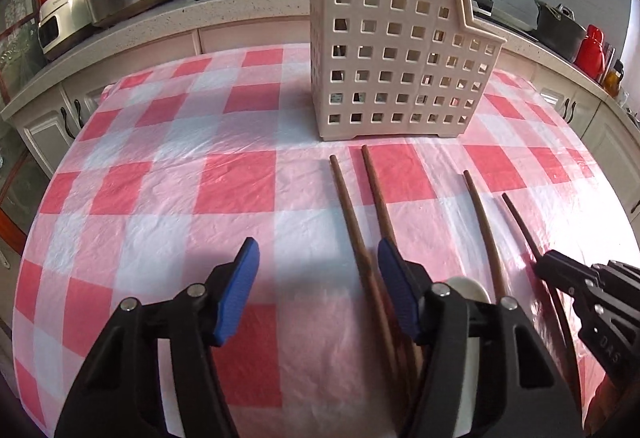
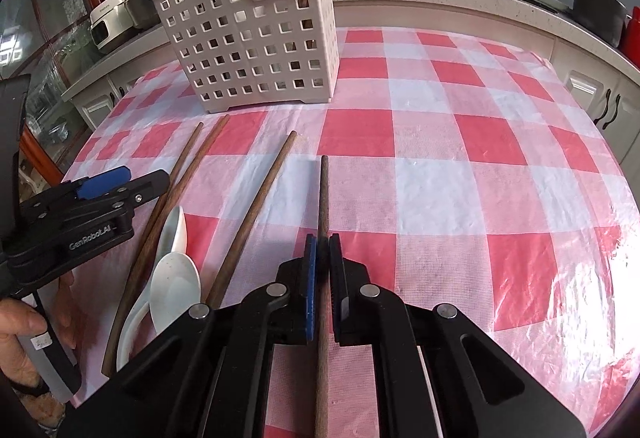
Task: Organize utensils
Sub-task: 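Grasp a wooden chopstick with the right tool while the left tool grasps another chopstick, then lift the chopstick in the left tool to the basket while the right tool carries its chopstick there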
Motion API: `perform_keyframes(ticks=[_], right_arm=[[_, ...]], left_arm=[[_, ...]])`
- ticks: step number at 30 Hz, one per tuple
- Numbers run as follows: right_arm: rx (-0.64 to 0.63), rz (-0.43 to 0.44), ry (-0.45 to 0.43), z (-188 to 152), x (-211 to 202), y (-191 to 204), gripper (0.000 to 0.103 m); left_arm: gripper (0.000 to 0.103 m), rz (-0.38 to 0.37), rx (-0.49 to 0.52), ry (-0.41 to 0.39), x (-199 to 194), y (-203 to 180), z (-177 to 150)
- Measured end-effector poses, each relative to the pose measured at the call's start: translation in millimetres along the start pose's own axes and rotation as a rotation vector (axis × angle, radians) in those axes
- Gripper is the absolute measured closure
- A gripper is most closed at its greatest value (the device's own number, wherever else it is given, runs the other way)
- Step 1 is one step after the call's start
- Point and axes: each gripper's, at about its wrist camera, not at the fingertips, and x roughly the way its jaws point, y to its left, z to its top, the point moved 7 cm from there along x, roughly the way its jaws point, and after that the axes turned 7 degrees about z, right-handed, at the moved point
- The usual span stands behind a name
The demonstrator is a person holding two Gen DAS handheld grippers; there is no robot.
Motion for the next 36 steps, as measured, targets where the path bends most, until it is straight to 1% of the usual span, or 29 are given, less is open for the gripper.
perform_keyframes(ticks=[1, 2, 4, 5, 7, 8, 11, 14, 17, 20, 24, 27, 30, 32, 33, 35, 36], right_arm=[[0.002, 0.004, 0.000, 0.1, -0.1, -0.4, 0.096], [0.003, 0.008, 0.001, 0.0, -0.3, -0.8, 0.096], [0.006, 0.011, 0.003, 0.2, -0.4, -1.5, 0.096], [0.007, 0.012, 0.004, 0.3, -0.9, -2.6, 0.096], [0.012, 0.015, 0.005, 0.5, -1.2, -4.6, 0.096], [0.016, 0.016, 0.006, 0.7, -1.3, -5.8, 0.096], [0.013, 0.012, 0.008, 1.2, -1.2, -7.1, 0.096], [0.002, 0.004, 0.014, 1.3, -1.0, -5.8, 0.096], [-0.007, 0.002, 0.024, 1.8, -0.4, -5.4, 0.096], [-0.016, -0.003, 0.034, 2.1, 0.1, -4.8, 0.096], [-0.033, -0.014, 0.052, 2.9, 1.0, -3.7, 0.096], [-0.048, -0.021, 0.065, 4.3, 2.4, -2.9, 0.096], [-0.063, -0.029, 0.073, 6.0, 4.3, -2.1, 0.096], [-0.085, -0.039, 0.075, 7.3, 5.7, -0.5, 0.096], [-0.083, -0.038, 0.073, 7.6, 5.7, -1.0, 0.096], [-0.069, -0.032, 0.055, 8.3, 3.6, -2.7, 0.096], [-0.065, -0.026, 0.038, 9.4, 0.9, -2.7, 0.096]], left_arm=[[0.053, 0.002, 0.007, 0.006, 2.9, -2.3, 2.2], [0.056, 0.000, 0.015, 0.015, 5.8, -5.0, 4.0], [0.070, -0.001, 0.025, 0.034, 11.3, -9.1, 5.4], [0.075, 0.008, 0.035, 0.028, 11.5, -10.7, 6.1], [0.090, 0.003, 0.062, 0.019, 10.5, -15.6, 5.4], [0.094, 0.002, 0.073, 0.013, 9.7, -16.7, 4.3], [0.095, -0.017, 0.082, -0.001, 6.1, -16.8, -0.3], [0.097, -0.072, 0.074, 0.003, 1.1, -12.8, -6.5], [0.097, -0.085, 0.065, 0.012, -4.0, -3.0, -13.6], [0.097, -0.082, 0.056, 0.017, -7.8, 6.0, -19.0], [0.096, -0.056, 0.083, 0.033, -10.4, 7.4, -21.6], [0.090, -0.062, 0.091, 0.044, -9.8, 5.0, -20.3], [0.090, -0.044, 0.108, 0.040, -8.6, 2.2, -19.4], [0.091, -0.042, 0.114, 0.040, -8.6, 1.9, -19.4], [0.097, -0.041, 0.115, 0.040, -8.7, 2.2, -19.6], [0.097, -0.053, 0.110, 0.039, -10.7, 2.7, -20.0], [0.097, -0.053, 0.105, 0.026, -14.2, 3.9, -19.3]])
